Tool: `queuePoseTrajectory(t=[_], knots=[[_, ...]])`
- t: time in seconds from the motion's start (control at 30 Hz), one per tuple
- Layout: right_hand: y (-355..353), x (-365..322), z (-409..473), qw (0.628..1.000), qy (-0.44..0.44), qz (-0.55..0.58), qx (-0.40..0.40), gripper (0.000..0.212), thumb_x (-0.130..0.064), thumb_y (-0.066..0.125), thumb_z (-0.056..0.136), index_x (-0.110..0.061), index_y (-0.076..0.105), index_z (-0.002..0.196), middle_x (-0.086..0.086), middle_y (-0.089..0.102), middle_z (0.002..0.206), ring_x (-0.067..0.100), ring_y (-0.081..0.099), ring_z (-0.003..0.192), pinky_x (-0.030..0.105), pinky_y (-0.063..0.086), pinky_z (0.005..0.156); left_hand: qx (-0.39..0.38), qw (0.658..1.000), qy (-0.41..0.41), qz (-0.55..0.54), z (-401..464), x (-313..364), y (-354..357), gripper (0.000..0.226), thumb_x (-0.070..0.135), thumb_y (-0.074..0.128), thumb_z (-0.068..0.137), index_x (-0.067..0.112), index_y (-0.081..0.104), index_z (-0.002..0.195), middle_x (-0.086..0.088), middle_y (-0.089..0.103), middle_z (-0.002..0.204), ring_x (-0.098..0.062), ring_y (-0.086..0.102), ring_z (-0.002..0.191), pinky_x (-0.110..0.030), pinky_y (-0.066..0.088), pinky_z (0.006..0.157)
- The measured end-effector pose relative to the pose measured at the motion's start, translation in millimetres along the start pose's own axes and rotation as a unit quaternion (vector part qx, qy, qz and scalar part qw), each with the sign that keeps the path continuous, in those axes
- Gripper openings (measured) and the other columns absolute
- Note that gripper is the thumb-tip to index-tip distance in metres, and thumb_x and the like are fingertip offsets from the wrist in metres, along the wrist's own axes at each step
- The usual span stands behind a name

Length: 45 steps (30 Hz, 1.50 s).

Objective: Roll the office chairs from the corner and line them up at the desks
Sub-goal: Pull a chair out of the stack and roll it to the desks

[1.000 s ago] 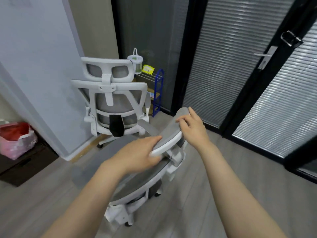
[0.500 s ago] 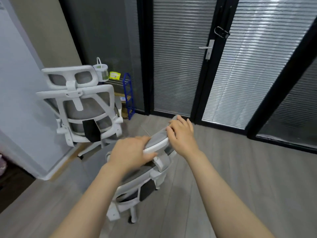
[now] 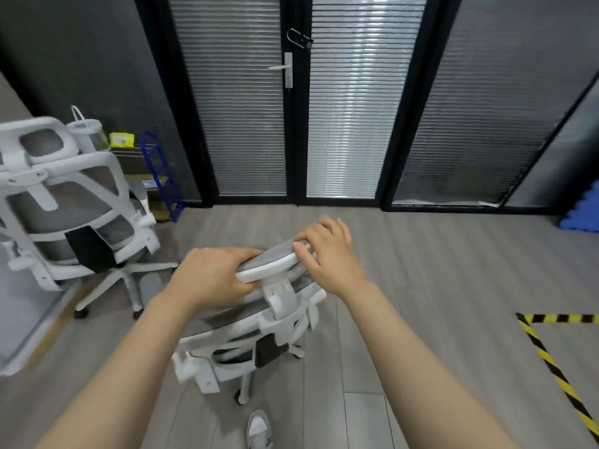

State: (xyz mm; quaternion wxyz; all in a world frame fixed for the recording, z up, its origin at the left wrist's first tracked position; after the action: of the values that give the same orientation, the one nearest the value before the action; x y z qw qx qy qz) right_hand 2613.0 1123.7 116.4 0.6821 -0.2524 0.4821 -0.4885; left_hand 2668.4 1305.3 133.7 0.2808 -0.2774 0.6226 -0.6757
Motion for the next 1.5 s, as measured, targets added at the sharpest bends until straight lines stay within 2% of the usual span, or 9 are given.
queuePoseTrajectory(t=[0.2, 0.3, 0.43, 0.6, 0.83, 0.93, 1.17, 1.4, 1.5], knots=[[-40.8, 22.7, -38.4, 0.998, 0.05, -0.01, 0.027, 0.031, -0.047, 0.036, 0.096, -0.026, 0.057, 0.088, -0.013, 0.055, 0.09, 0.011, 0.041, 0.103, 0.04, 0.016, 0.116, -0.045, 0.997, 0.051, -0.034, 10.9, 41.2, -6.9, 0.047, 0.066, 0.057, 0.071, 0.058, 0.05, 0.116, 0.027, 0.066, 0.098, -0.004, 0.061, 0.09, -0.021, 0.037, 0.063], [-65.9, 45.1, -78.1, 0.993, 0.082, -0.013, 0.089, 0.029, -0.044, 0.035, 0.095, -0.025, 0.047, 0.076, -0.011, 0.045, 0.075, 0.012, 0.039, 0.081, 0.037, 0.034, 0.097, -0.099, 0.986, 0.106, -0.078, 11.2, 81.7, 4.4, 0.042, 0.06, 0.059, 0.071, 0.055, 0.054, 0.112, 0.029, 0.063, 0.09, 0.0, 0.058, 0.082, -0.017, 0.037, 0.064], [-104.2, 67.8, -136.4, 0.976, 0.135, -0.055, 0.161, 0.025, -0.035, 0.038, 0.091, -0.025, 0.038, 0.068, -0.012, 0.033, 0.067, 0.013, 0.033, 0.071, 0.032, 0.031, 0.082, -0.094, 0.972, 0.19, -0.096, 10.1, 141.2, 8.9, 0.052, 0.064, 0.054, 0.066, 0.055, 0.053, 0.117, 0.031, 0.067, 0.093, 0.002, 0.061, 0.082, -0.015, 0.043, 0.069], [-145.4, 92.4, -199.8, 0.953, 0.193, -0.115, 0.203, 0.029, -0.034, 0.039, 0.092, -0.021, 0.049, 0.068, -0.01, 0.036, 0.069, 0.014, 0.035, 0.072, 0.036, 0.034, 0.078, -0.1, 0.945, 0.298, -0.092, 19.1, 212.0, 13.8, 0.055, 0.074, 0.054, 0.066, 0.059, 0.049, 0.119, 0.034, 0.065, 0.095, 0.005, 0.059, 0.083, -0.017, 0.046, 0.074], [-190.7, 116.0, -271.6, 0.93, 0.272, -0.184, 0.167, 0.038, -0.064, 0.054, 0.082, -0.027, 0.058, 0.085, -0.016, 0.039, 0.079, 0.008, 0.04, 0.086, 0.03, 0.028, 0.087, -0.088, 0.892, 0.438, -0.062, 45.6, 305.5, 14.9, 0.053, 0.073, 0.053, 0.071, 0.057, 0.049, 0.121, 0.032, 0.065, 0.104, 0.002, 0.061, 0.09, -0.019, 0.045, 0.075], [-210.7, 124.9, -297.6, 0.906, 0.323, -0.221, 0.159, 0.045, -0.072, 0.06, 0.074, -0.028, 0.056, 0.086, -0.017, 0.04, 0.082, 0.006, 0.037, 0.087, 0.027, 0.027, 0.086, -0.091, 0.866, 0.49, -0.04, 55.8, 351.0, 16.2, 0.053, 0.073, 0.048, 0.072, 0.054, 0.049, 0.121, 0.027, 0.067, 0.103, -0.001, 0.061, 0.088, -0.022, 0.044, 0.072], [-262.4, 137.9, -367.0, 0.811, 0.474, -0.322, 0.118, 0.06, -0.085, 0.047, 0.066, -0.029, 0.054, 0.087, -0.016, 0.047, 0.083, 0.011, 0.041, 0.084, 0.027, 0.022, 0.079, -0.09, 0.808, 0.583, 0.018, 44.5, 469.4, 25.3, 0.048, 0.069, 0.051, 0.077, 0.045, 0.051, 0.118, 0.013, 0.067, 0.097, -0.013, 0.061, 0.088, -0.03, 0.041, 0.065], [-308.6, 158.7, -453.6, 0.733, 0.615, -0.281, 0.075, 0.079, -0.089, 0.039, 0.054, -0.027, 0.049, 0.102, -0.01, 0.051, 0.098, 0.017, 0.047, 0.101, 0.033, 0.026, 0.101, -0.083, 0.741, 0.667, 0.005, 4.3, 590.0, 22.8, 0.049, 0.068, 0.052, 0.076, 0.045, 0.055, 0.119, 0.014, 0.065, 0.088, -0.012, 0.059, 0.081, -0.027, 0.043, 0.06], [-332.8, 166.7, -490.0, 0.705, 0.655, -0.27, 0.038, 0.068, -0.083, 0.048, 0.063, -0.026, 0.044, 0.1, -0.008, 0.051, 0.103, 0.021, 0.048, 0.105, 0.041, 0.028, 0.103, -0.088, 0.716, 0.692, 0.022, -13.1, 645.6, 23.3, 0.052, 0.072, 0.05, 0.076, 0.042, 0.057, 0.118, 0.013, 0.059, 0.076, -0.014, 0.054, 0.074, -0.029, 0.042, 0.058]])
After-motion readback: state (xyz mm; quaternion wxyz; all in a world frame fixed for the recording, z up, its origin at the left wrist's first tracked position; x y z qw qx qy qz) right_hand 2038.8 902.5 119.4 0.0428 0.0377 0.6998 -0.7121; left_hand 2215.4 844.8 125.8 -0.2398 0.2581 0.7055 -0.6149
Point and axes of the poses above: each hand's wrist, its own z-axis towards the middle knuckle, its own y-axis out of the palm, x = y × z, the point moved 7 cm from there along z, towards the middle knuckle
